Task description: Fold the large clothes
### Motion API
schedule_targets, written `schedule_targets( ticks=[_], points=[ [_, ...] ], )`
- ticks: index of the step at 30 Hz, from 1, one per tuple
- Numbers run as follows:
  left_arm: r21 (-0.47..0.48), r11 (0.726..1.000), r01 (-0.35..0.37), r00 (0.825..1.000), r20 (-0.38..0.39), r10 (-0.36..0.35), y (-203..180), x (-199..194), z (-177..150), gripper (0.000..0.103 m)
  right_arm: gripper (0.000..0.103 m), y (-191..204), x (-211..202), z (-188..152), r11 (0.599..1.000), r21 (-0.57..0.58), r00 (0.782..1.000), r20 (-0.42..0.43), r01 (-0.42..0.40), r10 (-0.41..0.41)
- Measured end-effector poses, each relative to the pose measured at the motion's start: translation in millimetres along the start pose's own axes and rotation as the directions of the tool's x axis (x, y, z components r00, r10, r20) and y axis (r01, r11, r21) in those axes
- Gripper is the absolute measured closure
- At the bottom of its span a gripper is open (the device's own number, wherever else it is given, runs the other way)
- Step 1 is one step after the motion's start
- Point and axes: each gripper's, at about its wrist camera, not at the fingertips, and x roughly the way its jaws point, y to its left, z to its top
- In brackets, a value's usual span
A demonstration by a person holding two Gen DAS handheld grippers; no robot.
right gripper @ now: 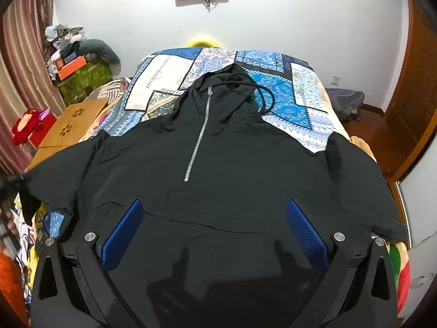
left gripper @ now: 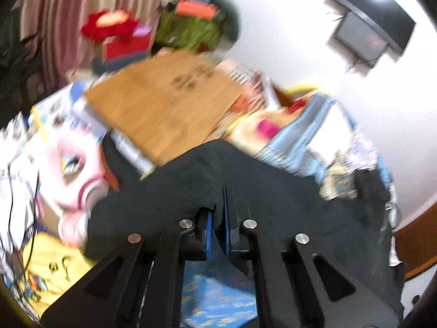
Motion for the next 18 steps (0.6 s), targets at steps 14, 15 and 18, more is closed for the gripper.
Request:
schedule_targets(
  ticks=[14,15,18],
  points=[
    [0.334,0.889,0.312,0.946,-0.023,-0.323,-203,-38,-5,0.099,0.0,-28,-11,0,0.998,0.007,0.998,0.029,0.057,-0.057],
    [0.358,0.875,0.326,0.942,-0.044,-0.333,-215,-37,-13,0.099,0.0,-30,-12,-1,0.998,0.005,0.998,0.028,0.059,-0.059],
    [0.452,0.825,0.339,0.939,-0.11,-0.326,-251,-29,-47,0.099,0.0,-34,-12,-5,0.998,-0.002,0.998,0.021,0.056,-0.056]
  ],
)
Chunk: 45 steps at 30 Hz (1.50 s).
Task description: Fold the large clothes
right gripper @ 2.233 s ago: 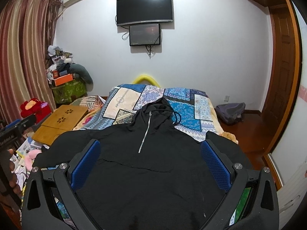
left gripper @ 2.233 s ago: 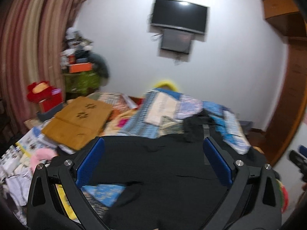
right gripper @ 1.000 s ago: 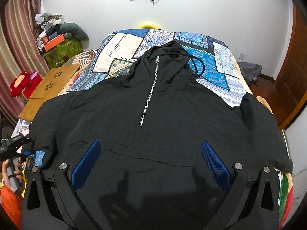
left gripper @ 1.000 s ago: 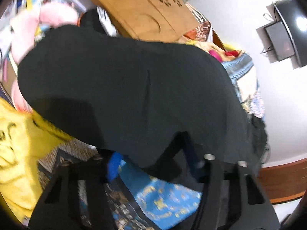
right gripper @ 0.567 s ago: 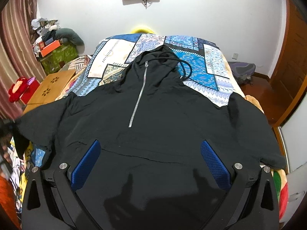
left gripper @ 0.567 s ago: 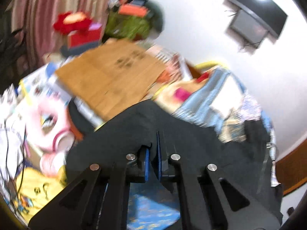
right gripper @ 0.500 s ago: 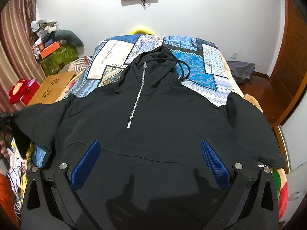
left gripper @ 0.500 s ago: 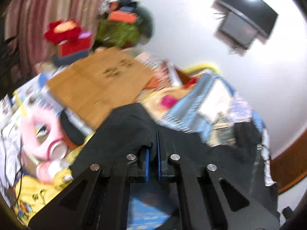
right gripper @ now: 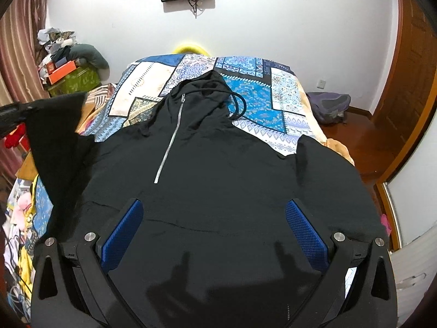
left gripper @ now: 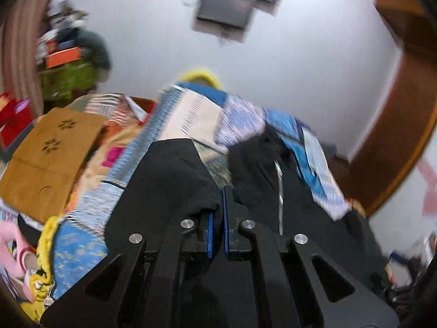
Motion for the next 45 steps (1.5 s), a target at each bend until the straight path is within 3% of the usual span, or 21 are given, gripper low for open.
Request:
schedule_targets(
  ticks=[5,11,15,18,21,22,27,29,32,36,40,45],
  points=[
    [0.159,0.986,0.043,0.991,-0.132,-0.022,-54,33,-41,0.099,0.0,-6,1,-10,1.0,-0.01,1.0,-0.021,-0.002,0.001],
    [0.238,0.964,0.12,0.941,-0.338,-0.033,-94,70,-88,0.099,0.0,-8,1,-19,1.0,-0.01,0.999,-0.043,-0.01,0.009],
    [0.286,0.951,0.114,0.922,-0.386,0.005,-103,74,-109,0.097,0.0,-5,0,-23,1.0,-0.021,0.999,-0.051,-0.012,0.011],
    [0.284,0.948,0.148,0.907,-0.422,-0.015,-102,66,-114,0.087,0.0,0,-1,-22,0.999,-0.037,0.999,-0.049,-0.011,0.009],
    [0.285,0.942,0.176,0.915,-0.401,-0.05,-97,47,-109,0.073,0.0,6,-4,-19,0.998,-0.059,0.999,-0.038,-0.013,0.011],
    [0.291,0.942,0.167,0.924,-0.379,-0.046,-94,38,-104,0.064,0.0,9,-4,-18,0.998,-0.064,0.999,-0.032,-0.013,0.011],
    [0.279,0.954,0.114,0.963,-0.266,-0.037,-67,-1,-80,0.041,0.0,27,-8,-6,0.994,-0.104,1.0,-0.002,-0.031,0.031],
    [0.257,0.964,0.069,0.98,-0.2,-0.017,-47,-19,-67,0.039,0.0,38,-8,0,0.991,-0.131,0.999,0.009,-0.038,0.039],
    [0.21,0.978,0.012,0.991,-0.135,0.017,-16,-42,-52,0.036,0.0,59,-6,12,0.982,-0.182,0.998,0.02,-0.053,0.058],
    [0.167,0.981,-0.098,0.991,-0.071,0.111,26,-60,-46,0.03,0.0,95,7,27,0.959,-0.263,0.994,0.012,-0.105,0.112],
    [0.099,0.983,-0.155,0.982,-0.089,0.164,70,-66,-54,0.03,0.0,136,33,30,0.926,-0.335,0.985,-0.047,-0.175,0.169],
    [0.067,0.977,-0.203,0.968,-0.134,0.211,99,-62,-75,0.03,0.0,194,75,19,0.866,-0.429,0.965,-0.169,-0.257,0.203]
  ],
)
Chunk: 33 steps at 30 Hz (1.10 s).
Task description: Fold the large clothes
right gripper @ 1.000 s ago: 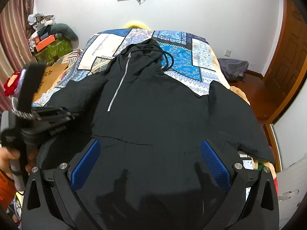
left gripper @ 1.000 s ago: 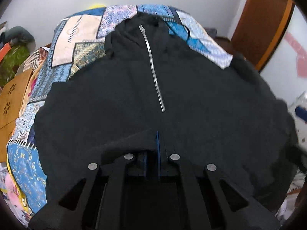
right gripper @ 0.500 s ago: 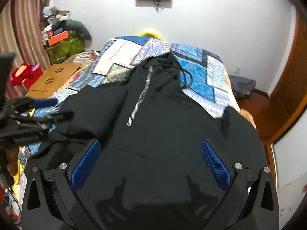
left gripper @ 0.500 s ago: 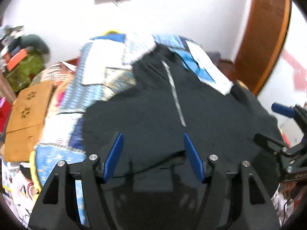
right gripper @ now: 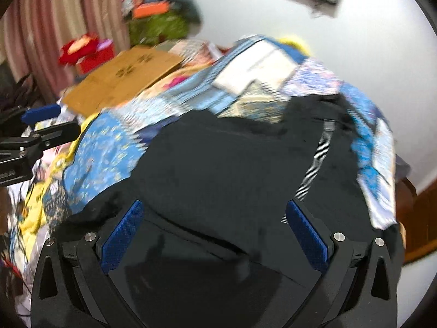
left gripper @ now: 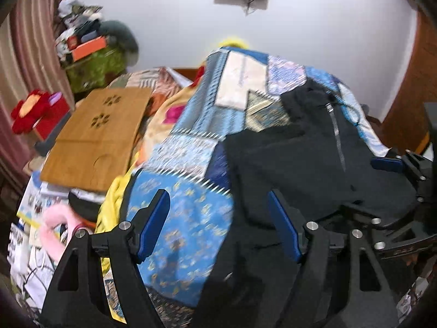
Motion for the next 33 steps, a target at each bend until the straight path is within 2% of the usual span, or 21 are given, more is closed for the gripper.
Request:
schedule_targets(
  ticks=[3,7,12,15,17,18,19,20,21,25,28,30,33],
  points=[
    [-0.003,0.999,-0.033,0.999,-0.026,0.032,10,8,-12,0.03,0.0,26,32,3,0.998,-0.061,0.998,-0.061,-0.034,0.03],
    [-0.023,0.999,-0.042,0.998,-0.054,0.04,21,19,-23,0.03,0.001,52,72,2,0.991,-0.115,0.989,-0.141,-0.065,0.048],
    [-0.035,0.998,-0.052,0.996,-0.077,0.049,27,29,-29,0.03,0.002,69,96,0,0.984,-0.177,0.985,-0.17,-0.038,0.008],
    [-0.029,0.998,-0.055,0.995,-0.08,0.052,25,32,-30,0.03,0.018,72,104,0,0.98,-0.195,0.984,-0.176,-0.03,-0.005],
    [-0.021,0.998,-0.057,0.995,-0.077,0.055,22,32,-30,0.03,0.04,70,104,2,0.98,-0.2,0.986,-0.163,-0.012,-0.021],
    [-0.015,0.998,-0.058,0.996,-0.075,0.057,21,32,-30,0.03,0.043,68,103,2,0.981,-0.19,0.987,-0.162,-0.031,0.0],
    [-0.009,0.998,-0.059,0.996,-0.072,0.059,19,31,-29,0.03,0.054,65,101,3,0.983,-0.173,0.987,-0.16,-0.054,0.026],
    [-0.004,0.998,-0.06,0.996,-0.07,0.059,17,31,-29,0.03,0.071,64,99,3,0.986,-0.159,0.987,-0.155,-0.056,0.031],
    [0.0,0.998,-0.059,0.996,-0.068,0.059,15,30,-28,0.03,0.077,62,96,3,0.988,-0.145,0.989,-0.145,-0.046,0.025],
    [0.006,0.999,-0.044,0.997,-0.058,0.044,7,27,-24,0.03,0.083,43,70,8,0.998,-0.049,0.998,-0.043,-0.038,0.036],
    [0.012,0.999,-0.038,0.998,-0.051,0.039,0,24,-21,0.03,0.083,12,44,16,0.995,0.066,0.997,0.012,-0.077,0.077],
    [0.017,0.999,-0.032,0.998,-0.047,0.033,-5,23,-19,0.03,0.083,-7,28,21,0.989,0.103,0.994,0.035,-0.105,0.102],
    [0.034,0.999,-0.028,0.998,-0.047,0.029,-16,24,-17,0.03,0.084,-38,-6,23,0.983,0.156,0.992,0.097,-0.101,0.087]
  ],
)
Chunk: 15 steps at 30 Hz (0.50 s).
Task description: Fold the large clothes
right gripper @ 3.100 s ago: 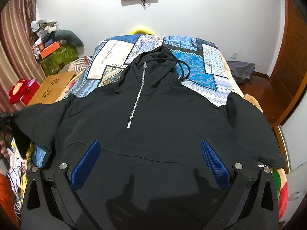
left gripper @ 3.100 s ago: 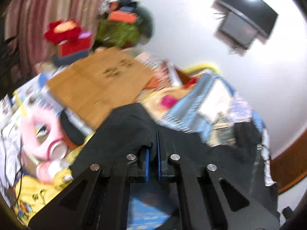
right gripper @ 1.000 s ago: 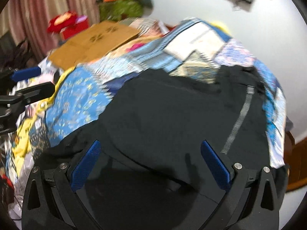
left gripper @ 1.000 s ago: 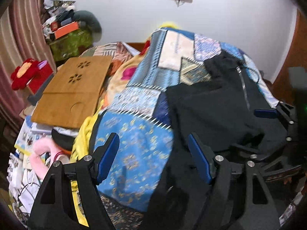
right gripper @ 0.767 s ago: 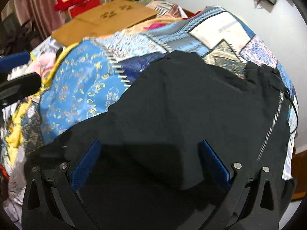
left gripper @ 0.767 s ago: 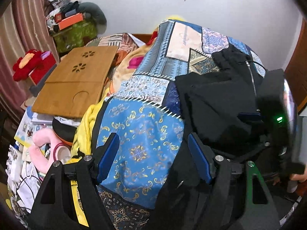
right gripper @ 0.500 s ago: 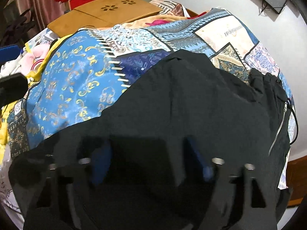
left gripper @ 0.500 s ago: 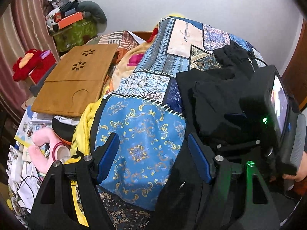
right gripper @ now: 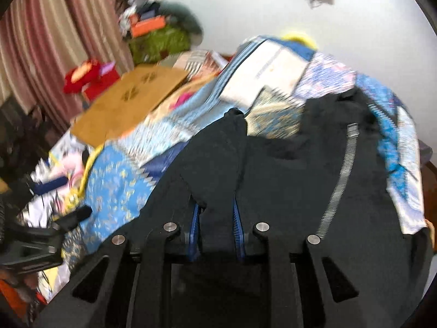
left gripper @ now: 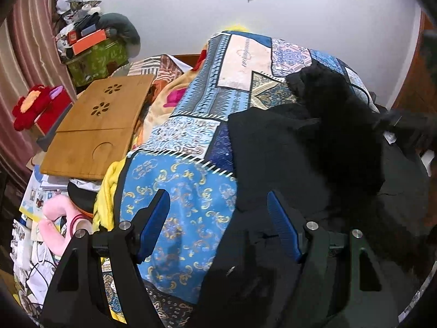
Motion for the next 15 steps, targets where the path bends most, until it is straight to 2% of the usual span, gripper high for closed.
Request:
schedule_targets(
  ticks=[7,11,15],
  points=[
    [0.038,0.999,0.021,0.999,-0.029,-0.02,-31,10,0,0.03,0.085,-62,-75,0,0.988,0.142,0.985,0.146,0.066,-0.087],
    [0.068,0.997,0.038,0.999,-0.033,-0.036,-51,11,1,0.03,0.085,-91,-95,-15,0.975,0.2,0.979,0.154,0.098,-0.13],
    [0.097,0.994,0.047,0.999,-0.032,-0.044,-69,10,1,0.03,0.085,-118,-96,-39,0.957,0.269,0.983,0.117,0.107,-0.143]
  ],
)
